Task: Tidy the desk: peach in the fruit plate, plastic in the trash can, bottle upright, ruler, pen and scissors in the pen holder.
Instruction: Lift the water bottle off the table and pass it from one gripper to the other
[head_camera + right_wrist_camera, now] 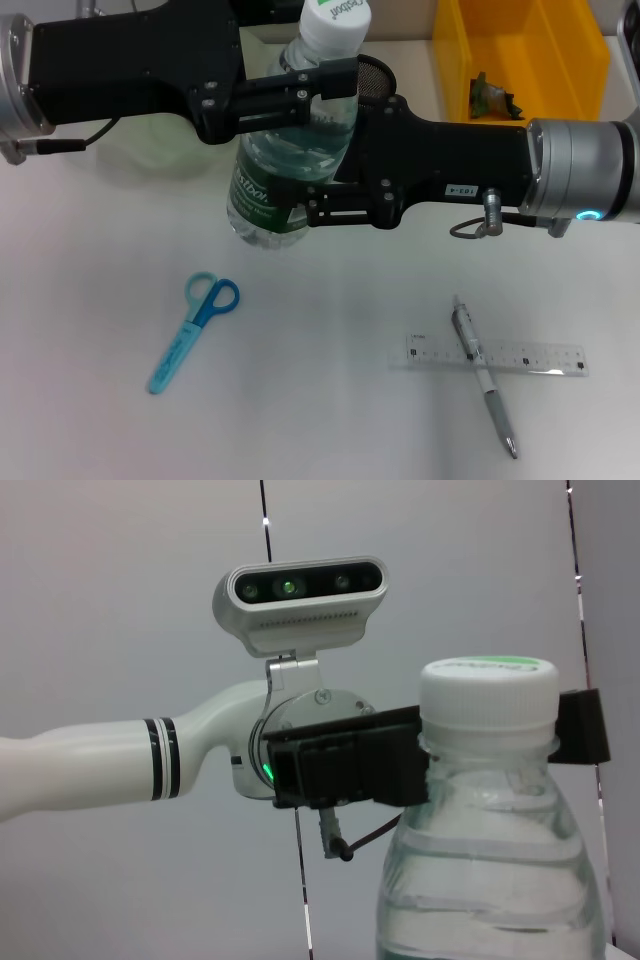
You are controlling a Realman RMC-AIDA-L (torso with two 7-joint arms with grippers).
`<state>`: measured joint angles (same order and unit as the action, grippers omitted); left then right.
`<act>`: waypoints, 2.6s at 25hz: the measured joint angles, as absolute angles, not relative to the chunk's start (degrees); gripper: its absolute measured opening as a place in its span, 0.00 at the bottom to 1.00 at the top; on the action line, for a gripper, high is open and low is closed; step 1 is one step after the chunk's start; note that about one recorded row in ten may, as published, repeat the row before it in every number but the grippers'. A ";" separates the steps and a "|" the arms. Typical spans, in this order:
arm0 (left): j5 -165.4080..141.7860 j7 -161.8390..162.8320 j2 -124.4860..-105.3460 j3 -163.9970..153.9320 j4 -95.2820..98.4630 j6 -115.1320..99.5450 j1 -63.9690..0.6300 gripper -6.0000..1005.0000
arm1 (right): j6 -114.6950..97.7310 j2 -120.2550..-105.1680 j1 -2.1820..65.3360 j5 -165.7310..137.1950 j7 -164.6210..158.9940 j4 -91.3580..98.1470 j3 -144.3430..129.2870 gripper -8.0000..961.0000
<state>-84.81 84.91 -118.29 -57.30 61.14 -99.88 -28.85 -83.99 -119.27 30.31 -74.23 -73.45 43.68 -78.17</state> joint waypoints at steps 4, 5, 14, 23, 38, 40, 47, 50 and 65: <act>-84.82 84.90 -118.29 -57.32 60.86 -99.69 -28.99 0.58 | -83.89 -119.26 30.53 -74.42 -73.54 43.84 -78.16 0.81; -84.82 84.91 -118.29 -57.34 60.81 -99.60 -28.99 0.58 | -83.88 -119.26 30.62 -74.44 -73.63 43.84 -78.15 0.81; -84.82 84.91 -118.33 -57.99 60.64 -98.70 -29.00 0.58 | -83.67 -119.26 31.38 -74.54 -74.15 44.51 -78.22 0.81; -84.80 84.17 -118.38 -58.01 60.60 -98.11 -28.78 0.57 | -82.03 -119.26 31.83 -74.54 -74.27 44.87 -80.07 0.81; -84.79 82.98 -118.38 -58.10 60.55 -97.50 -28.70 0.45 | -81.82 -119.26 31.68 -74.54 -74.28 45.09 -80.06 0.81; -84.78 82.97 -118.38 -58.09 60.56 -97.48 -28.67 0.45 | -81.82 -119.26 31.65 -74.54 -74.27 45.09 -80.00 0.81; -84.80 82.96 -118.38 -58.08 60.56 -97.57 -28.65 0.45 | -81.86 -119.26 31.32 -74.20 -74.25 44.99 -79.64 0.81; -84.82 82.96 -118.38 -58.08 60.55 -97.68 -28.65 0.45 | -82.03 -119.34 31.20 -74.14 -74.01 44.92 -79.59 0.81; -84.87 82.97 -118.38 -58.08 61.01 -97.99 -28.44 0.45 | -81.75 -119.42 31.01 -74.27 -74.67 45.95 -80.47 0.82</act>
<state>-84.87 82.97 -118.38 -58.08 61.01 -97.99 -28.44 -81.75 -119.42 31.01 -74.27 -74.67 45.95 -80.47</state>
